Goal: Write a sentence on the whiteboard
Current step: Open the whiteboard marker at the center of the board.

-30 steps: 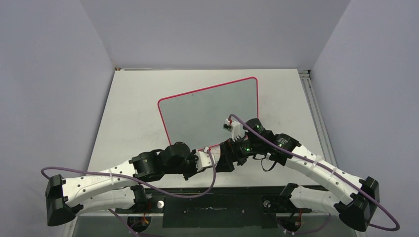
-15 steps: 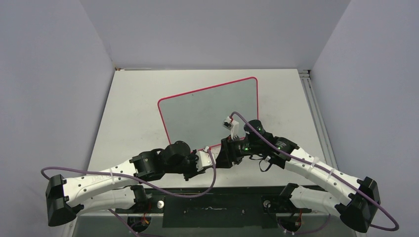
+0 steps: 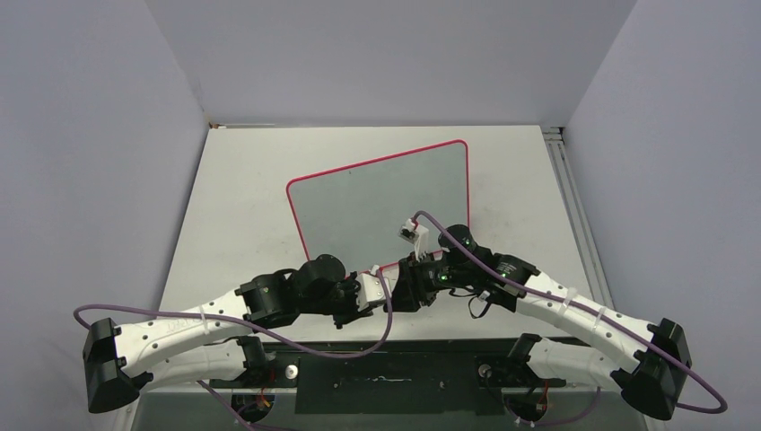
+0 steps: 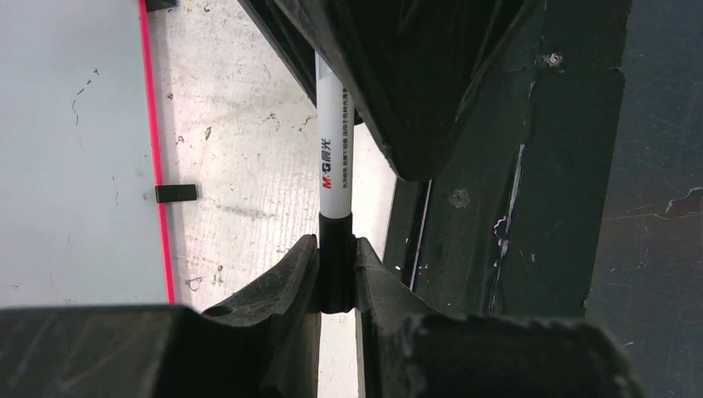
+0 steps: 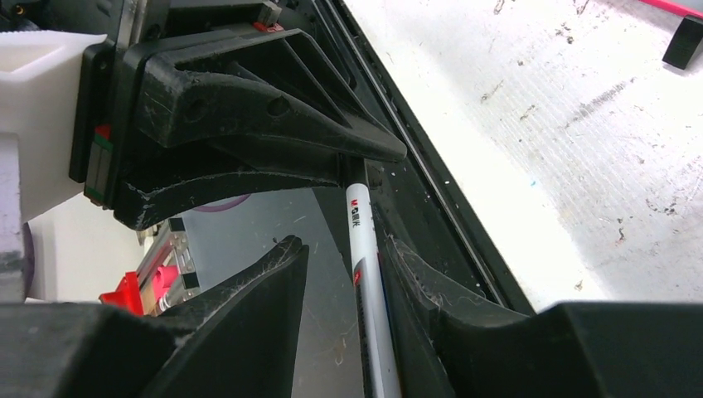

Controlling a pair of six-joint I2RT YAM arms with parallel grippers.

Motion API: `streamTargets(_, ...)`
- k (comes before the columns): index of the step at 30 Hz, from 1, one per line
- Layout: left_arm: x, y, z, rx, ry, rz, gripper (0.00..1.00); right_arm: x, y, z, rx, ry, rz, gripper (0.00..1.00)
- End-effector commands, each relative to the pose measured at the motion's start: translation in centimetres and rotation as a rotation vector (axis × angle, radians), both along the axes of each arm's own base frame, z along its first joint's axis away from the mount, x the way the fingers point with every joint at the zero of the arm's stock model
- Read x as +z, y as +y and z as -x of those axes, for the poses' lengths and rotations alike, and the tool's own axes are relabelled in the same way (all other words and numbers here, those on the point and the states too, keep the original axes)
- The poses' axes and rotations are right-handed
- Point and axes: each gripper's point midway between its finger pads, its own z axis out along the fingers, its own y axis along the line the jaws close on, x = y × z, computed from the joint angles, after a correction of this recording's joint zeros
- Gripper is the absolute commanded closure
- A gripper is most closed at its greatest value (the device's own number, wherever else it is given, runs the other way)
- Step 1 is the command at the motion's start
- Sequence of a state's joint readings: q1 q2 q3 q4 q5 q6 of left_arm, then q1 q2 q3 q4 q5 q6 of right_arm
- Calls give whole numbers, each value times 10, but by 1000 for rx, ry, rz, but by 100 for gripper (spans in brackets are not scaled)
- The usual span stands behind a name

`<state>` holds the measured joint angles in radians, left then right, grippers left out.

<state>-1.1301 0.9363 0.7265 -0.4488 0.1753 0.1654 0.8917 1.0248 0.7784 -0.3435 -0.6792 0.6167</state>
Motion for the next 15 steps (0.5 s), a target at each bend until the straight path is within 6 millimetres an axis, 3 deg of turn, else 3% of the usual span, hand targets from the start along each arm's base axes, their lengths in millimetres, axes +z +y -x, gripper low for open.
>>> streamTargets(1,32,-15,-6,-2,-31,98,100,13,10,-1,4,-36,-66,62)
streamTargets(12,32,-15,-5,-14,-32,101,100,11,10,-4,-22,-44,-72,76)
streamTargets(15,32,-15,-3,-19,-28,102,100,11,10,-5,-29,-42,-81,75)
